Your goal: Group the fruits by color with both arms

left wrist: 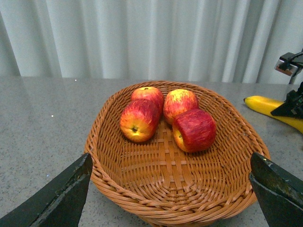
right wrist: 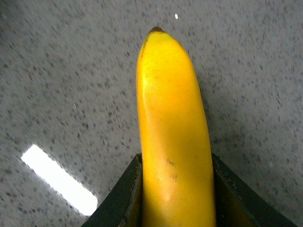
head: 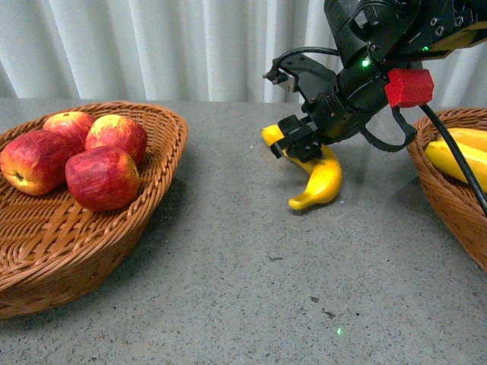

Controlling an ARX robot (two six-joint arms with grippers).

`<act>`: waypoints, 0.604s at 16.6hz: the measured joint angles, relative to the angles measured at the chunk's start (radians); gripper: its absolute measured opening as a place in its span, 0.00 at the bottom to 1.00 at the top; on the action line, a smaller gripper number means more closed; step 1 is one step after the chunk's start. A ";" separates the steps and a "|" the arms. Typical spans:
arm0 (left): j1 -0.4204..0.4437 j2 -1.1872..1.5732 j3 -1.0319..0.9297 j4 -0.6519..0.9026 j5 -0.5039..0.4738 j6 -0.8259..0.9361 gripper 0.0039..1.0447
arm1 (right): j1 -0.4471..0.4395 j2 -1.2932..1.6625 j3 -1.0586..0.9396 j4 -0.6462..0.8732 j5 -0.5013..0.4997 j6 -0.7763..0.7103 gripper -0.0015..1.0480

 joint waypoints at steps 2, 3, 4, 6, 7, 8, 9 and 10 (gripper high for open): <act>0.000 0.000 0.000 0.000 0.000 0.000 0.94 | -0.009 -0.028 -0.065 0.150 -0.082 0.087 0.31; 0.000 0.000 0.000 0.000 0.000 0.000 0.94 | -0.014 -0.067 -0.113 0.256 -0.141 0.162 0.31; 0.000 0.000 0.000 0.000 0.000 0.000 0.94 | -0.034 -0.135 -0.164 0.367 -0.200 0.255 0.31; 0.000 0.000 0.000 0.000 0.000 0.000 0.94 | -0.103 -0.282 -0.259 0.529 -0.266 0.424 0.31; 0.000 0.000 0.000 0.000 0.000 0.000 0.94 | -0.159 -0.365 -0.324 0.568 -0.276 0.486 0.31; 0.000 0.000 0.000 0.000 0.000 0.000 0.94 | -0.206 -0.420 -0.388 0.578 -0.276 0.504 0.31; 0.000 0.000 0.000 0.000 0.000 0.000 0.94 | -0.256 -0.454 -0.455 0.587 -0.260 0.504 0.31; 0.000 0.000 0.000 0.000 0.000 0.000 0.94 | -0.317 -0.476 -0.534 0.582 -0.254 0.500 0.31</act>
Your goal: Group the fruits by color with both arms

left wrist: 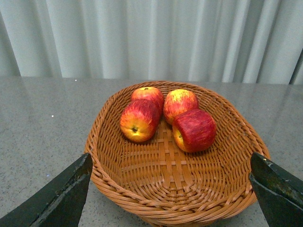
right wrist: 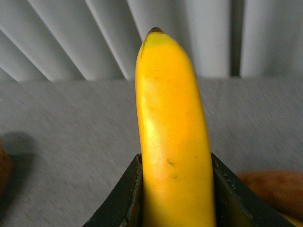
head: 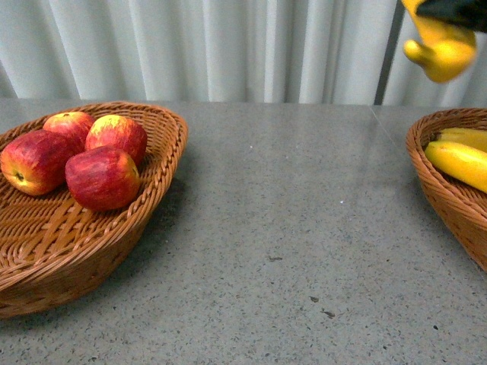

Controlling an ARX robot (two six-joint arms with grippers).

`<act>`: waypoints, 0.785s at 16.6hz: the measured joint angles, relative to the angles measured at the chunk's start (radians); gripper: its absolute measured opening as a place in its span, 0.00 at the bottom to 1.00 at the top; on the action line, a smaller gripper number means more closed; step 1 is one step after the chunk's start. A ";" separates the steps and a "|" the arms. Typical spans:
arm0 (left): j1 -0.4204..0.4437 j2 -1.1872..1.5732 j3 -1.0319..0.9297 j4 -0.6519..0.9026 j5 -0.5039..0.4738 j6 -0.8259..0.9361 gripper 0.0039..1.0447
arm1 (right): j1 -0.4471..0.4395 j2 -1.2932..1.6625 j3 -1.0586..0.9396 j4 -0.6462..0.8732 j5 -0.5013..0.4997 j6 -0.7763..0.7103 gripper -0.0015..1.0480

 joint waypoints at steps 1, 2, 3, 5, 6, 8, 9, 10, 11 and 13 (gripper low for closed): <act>0.000 0.000 0.000 0.000 0.000 0.000 0.94 | -0.066 -0.020 -0.072 -0.049 0.014 -0.043 0.31; 0.000 0.000 0.000 0.000 0.000 0.000 0.94 | -0.112 -0.039 -0.117 -0.071 0.018 -0.092 0.31; 0.000 0.000 0.000 0.000 0.000 0.000 0.94 | -0.158 -0.066 -0.152 -0.079 0.020 -0.145 0.31; 0.000 0.000 0.000 0.000 0.000 0.000 0.94 | -0.241 -0.141 -0.211 -0.121 0.011 -0.293 0.31; 0.000 0.000 0.000 0.000 0.000 0.000 0.94 | -0.268 -0.176 -0.239 -0.155 0.000 -0.369 0.31; 0.000 0.000 0.000 0.000 0.000 0.000 0.94 | -0.286 -0.195 -0.269 -0.209 -0.003 -0.496 0.31; 0.000 0.000 0.000 0.000 0.000 0.000 0.94 | -0.288 -0.195 -0.277 -0.233 0.001 -0.539 0.36; 0.000 0.000 0.000 0.000 0.000 0.000 0.94 | -0.288 -0.200 -0.283 -0.242 -0.006 -0.570 0.48; 0.000 0.000 0.000 0.000 0.000 0.000 0.94 | -0.293 -0.214 -0.283 -0.246 -0.015 -0.582 0.59; 0.000 0.000 0.000 0.000 0.000 0.000 0.94 | -0.293 -0.264 -0.283 -0.249 -0.045 -0.583 0.81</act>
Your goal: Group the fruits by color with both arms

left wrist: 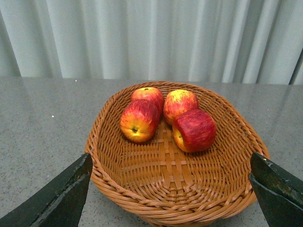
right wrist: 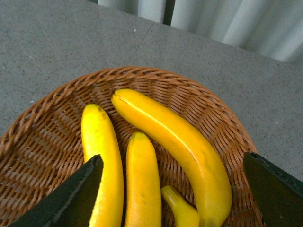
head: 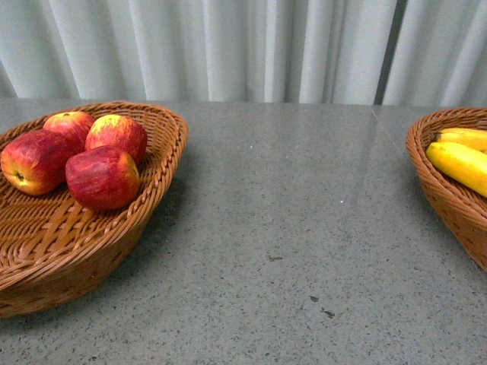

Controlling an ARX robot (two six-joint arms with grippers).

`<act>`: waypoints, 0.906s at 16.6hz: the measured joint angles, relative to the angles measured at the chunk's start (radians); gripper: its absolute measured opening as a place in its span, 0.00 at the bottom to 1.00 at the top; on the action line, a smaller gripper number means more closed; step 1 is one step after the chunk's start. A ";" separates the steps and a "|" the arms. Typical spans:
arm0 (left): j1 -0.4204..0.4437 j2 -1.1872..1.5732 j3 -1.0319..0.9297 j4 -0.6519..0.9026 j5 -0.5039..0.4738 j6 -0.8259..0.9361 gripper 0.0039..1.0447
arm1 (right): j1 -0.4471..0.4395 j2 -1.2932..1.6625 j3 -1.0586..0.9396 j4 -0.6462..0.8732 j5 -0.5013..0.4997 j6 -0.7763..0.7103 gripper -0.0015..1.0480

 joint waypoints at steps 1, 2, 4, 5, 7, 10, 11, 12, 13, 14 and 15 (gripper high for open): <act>0.000 0.000 0.000 0.000 0.000 0.000 0.94 | 0.001 -0.019 0.000 0.009 -0.013 0.004 0.92; 0.000 0.000 0.000 0.000 0.000 0.000 0.94 | 0.001 -0.047 -0.004 0.026 -0.042 0.031 0.94; 0.000 0.000 0.000 0.000 0.000 0.000 0.94 | 0.014 -0.164 -0.057 0.049 -0.104 0.098 0.94; 0.000 0.000 0.000 0.000 0.000 0.000 0.94 | 0.019 -0.253 -0.083 0.051 -0.137 0.133 0.94; 0.000 0.000 0.000 0.000 0.000 0.000 0.94 | 0.049 -0.440 -0.191 0.197 -0.062 0.227 0.87; 0.000 0.000 0.000 0.000 0.000 0.000 0.94 | 0.077 -0.836 -0.543 0.208 0.240 0.368 0.50; 0.000 0.000 0.000 0.000 0.000 0.000 0.94 | 0.071 -0.946 -0.627 0.169 0.241 0.379 0.40; 0.000 0.000 0.000 0.000 0.000 0.000 0.94 | 0.084 -1.052 -0.710 0.172 0.255 0.384 0.28; 0.000 0.000 0.000 0.000 0.000 0.000 0.94 | 0.107 -1.105 -0.744 0.182 0.275 0.387 0.17; 0.000 0.000 0.000 0.000 0.000 0.000 0.94 | 0.132 -1.135 -0.766 0.195 0.295 0.387 0.05; 0.000 0.000 0.000 0.000 0.000 0.000 0.94 | 0.149 -1.154 -0.794 0.194 0.311 0.389 0.02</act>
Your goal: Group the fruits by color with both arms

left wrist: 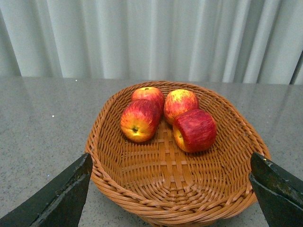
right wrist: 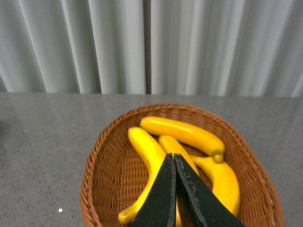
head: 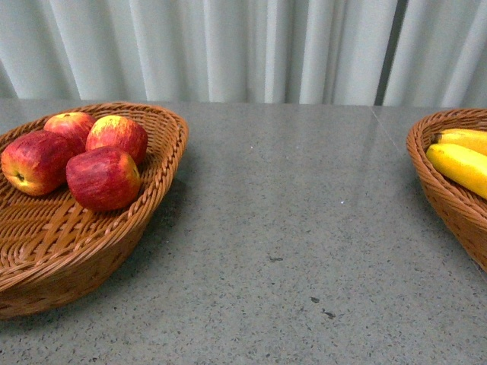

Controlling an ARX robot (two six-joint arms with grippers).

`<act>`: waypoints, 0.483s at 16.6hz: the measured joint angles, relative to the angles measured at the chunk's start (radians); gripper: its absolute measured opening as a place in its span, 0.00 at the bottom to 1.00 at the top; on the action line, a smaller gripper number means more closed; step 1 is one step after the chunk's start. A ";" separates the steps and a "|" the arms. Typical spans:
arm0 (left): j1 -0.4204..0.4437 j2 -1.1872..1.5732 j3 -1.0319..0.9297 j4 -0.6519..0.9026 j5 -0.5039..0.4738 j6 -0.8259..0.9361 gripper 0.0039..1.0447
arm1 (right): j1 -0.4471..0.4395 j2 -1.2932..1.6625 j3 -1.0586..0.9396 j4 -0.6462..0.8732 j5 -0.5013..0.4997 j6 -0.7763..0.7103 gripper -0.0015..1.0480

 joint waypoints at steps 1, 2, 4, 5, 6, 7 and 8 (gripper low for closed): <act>0.000 0.000 0.000 0.000 0.000 0.000 0.94 | 0.014 -0.020 -0.033 -0.008 0.018 0.002 0.02; 0.000 0.000 0.000 0.000 0.000 0.000 0.94 | 0.128 -0.072 -0.071 -0.013 0.126 0.003 0.02; 0.000 0.000 0.000 0.000 0.000 0.000 0.94 | 0.134 -0.121 -0.107 -0.024 0.140 0.004 0.02; 0.000 0.000 0.000 0.000 0.000 0.000 0.94 | 0.134 -0.138 -0.119 -0.030 0.141 0.004 0.02; 0.000 0.000 0.000 0.000 0.000 0.000 0.94 | 0.134 -0.147 -0.125 -0.036 0.140 0.005 0.02; 0.000 0.000 0.000 0.000 0.000 0.000 0.94 | 0.134 -0.161 -0.134 -0.040 0.141 0.005 0.02; 0.000 0.000 0.000 0.000 0.000 0.000 0.94 | 0.134 -0.173 -0.138 -0.046 0.140 0.005 0.02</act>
